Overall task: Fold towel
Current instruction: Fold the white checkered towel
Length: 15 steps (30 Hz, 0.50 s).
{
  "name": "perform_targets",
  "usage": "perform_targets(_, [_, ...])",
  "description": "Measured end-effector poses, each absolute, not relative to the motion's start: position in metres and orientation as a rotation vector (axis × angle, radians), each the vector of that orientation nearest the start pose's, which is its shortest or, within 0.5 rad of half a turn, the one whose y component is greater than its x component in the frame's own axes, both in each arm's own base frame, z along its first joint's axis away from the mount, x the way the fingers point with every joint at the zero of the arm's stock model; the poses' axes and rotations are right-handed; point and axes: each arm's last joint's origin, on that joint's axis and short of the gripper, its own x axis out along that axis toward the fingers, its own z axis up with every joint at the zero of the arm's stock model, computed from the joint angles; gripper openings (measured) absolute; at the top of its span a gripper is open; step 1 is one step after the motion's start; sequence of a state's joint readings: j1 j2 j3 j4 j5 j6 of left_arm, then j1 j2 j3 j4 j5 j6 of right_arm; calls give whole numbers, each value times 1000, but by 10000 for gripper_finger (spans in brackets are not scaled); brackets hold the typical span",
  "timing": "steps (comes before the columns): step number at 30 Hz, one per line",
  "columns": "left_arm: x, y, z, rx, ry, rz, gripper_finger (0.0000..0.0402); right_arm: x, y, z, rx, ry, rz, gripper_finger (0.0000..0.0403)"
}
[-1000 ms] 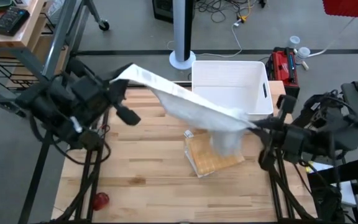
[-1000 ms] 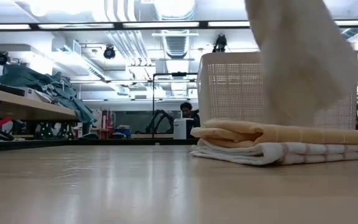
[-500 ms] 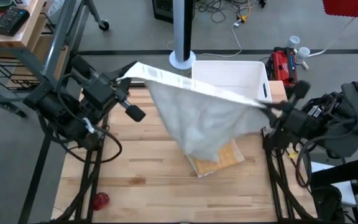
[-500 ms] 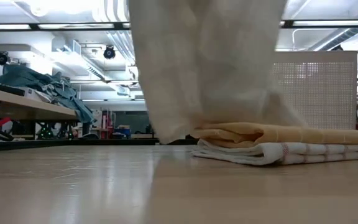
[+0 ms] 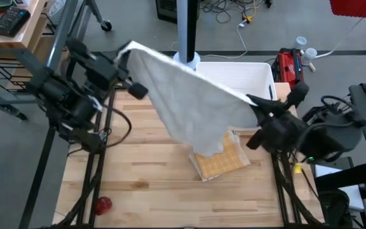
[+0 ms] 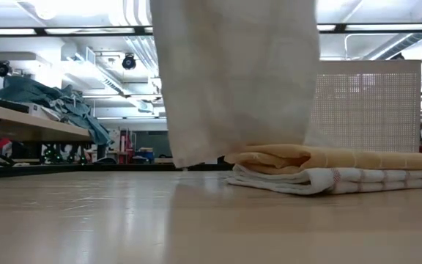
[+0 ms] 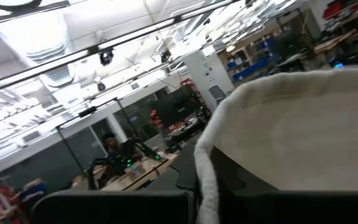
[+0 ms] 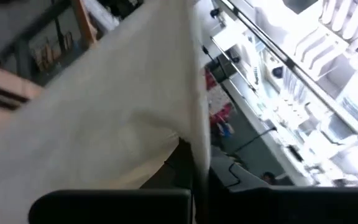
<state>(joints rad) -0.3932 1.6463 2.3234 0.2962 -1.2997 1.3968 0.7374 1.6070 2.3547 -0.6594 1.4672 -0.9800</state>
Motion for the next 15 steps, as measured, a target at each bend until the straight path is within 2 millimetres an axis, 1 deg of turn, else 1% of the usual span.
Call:
perform_targets(2, [219,-56,634,505,13,1072,0,204,140,581,-901,353,-704,0])
perform_targets(4, [211,-47,638,471,-6,1096,0,210,135,579,-919,371,-720,0])
perform_targets(6, [208,-42,639,442,-16,1116,0,215,123,579,-919,399,-765,0])
perform_targets(12, [210,-35,636,467,45,1144,0,217,57,590,-917,498,-940,0])
perform_targets(15, [213,-29,635,499,83,1168,0,216,27,602,-909,484,-1014,0])
